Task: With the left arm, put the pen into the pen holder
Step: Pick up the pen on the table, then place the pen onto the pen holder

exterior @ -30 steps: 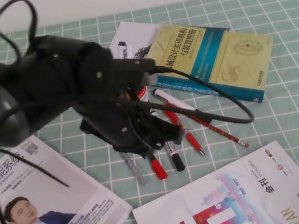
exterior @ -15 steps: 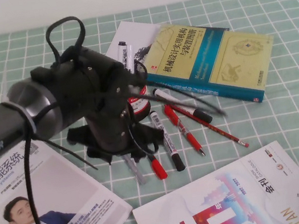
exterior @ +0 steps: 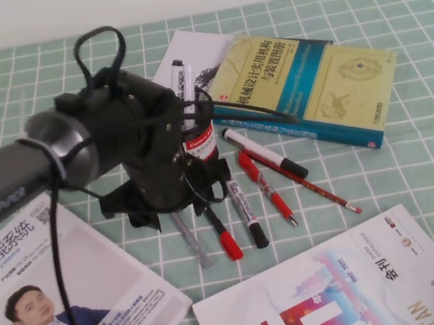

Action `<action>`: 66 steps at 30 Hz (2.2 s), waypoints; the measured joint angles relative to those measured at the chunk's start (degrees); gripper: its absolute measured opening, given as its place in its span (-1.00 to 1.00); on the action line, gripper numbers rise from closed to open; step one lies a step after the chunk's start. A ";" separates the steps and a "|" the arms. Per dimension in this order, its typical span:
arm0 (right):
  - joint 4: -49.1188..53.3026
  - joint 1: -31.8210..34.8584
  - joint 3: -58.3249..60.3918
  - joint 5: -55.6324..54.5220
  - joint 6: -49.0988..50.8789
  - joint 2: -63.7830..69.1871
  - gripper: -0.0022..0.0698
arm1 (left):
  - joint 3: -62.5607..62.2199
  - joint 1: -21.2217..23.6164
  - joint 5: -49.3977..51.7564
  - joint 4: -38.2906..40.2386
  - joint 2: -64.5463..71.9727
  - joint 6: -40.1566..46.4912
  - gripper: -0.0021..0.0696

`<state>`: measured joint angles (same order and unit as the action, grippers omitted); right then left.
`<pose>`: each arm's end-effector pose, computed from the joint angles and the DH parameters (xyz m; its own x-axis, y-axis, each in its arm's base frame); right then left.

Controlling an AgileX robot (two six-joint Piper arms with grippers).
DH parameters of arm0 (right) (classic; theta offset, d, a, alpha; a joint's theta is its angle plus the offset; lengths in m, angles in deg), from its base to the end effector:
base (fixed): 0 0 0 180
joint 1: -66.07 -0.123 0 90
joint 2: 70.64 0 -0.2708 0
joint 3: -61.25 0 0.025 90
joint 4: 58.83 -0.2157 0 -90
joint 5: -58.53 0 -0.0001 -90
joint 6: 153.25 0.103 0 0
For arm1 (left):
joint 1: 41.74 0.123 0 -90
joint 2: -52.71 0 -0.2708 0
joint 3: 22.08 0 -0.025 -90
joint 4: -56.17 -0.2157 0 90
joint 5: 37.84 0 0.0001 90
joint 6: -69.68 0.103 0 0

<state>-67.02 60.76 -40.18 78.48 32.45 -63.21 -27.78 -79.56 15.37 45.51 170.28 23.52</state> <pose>0.0432 0.0091 0.1700 -0.2953 0.2051 -0.9331 -0.0725 0.9691 0.2360 0.2951 -0.2098 0.2077 -0.9534 -0.0601 -0.2955 -0.0443 0.9972 -0.0599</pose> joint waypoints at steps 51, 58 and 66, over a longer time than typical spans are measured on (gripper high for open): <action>0.00 0.00 0.00 0.00 0.00 0.00 -1.00 | -2.11 0.88 3.49 -10.54 -7.23 10.14 -0.81; 0.00 0.00 0.00 0.00 0.00 0.00 -1.00 | 8.56 -1.45 -4.31 -15.87 -23.07 10.37 -0.81; 0.00 0.00 0.00 0.00 0.00 0.00 -1.00 | 26.12 -1.58 -30.55 -20.43 -35.32 10.37 -0.81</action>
<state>-67.02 60.76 -40.18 78.48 32.45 -63.21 -1.66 -81.13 -15.18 25.09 134.96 33.89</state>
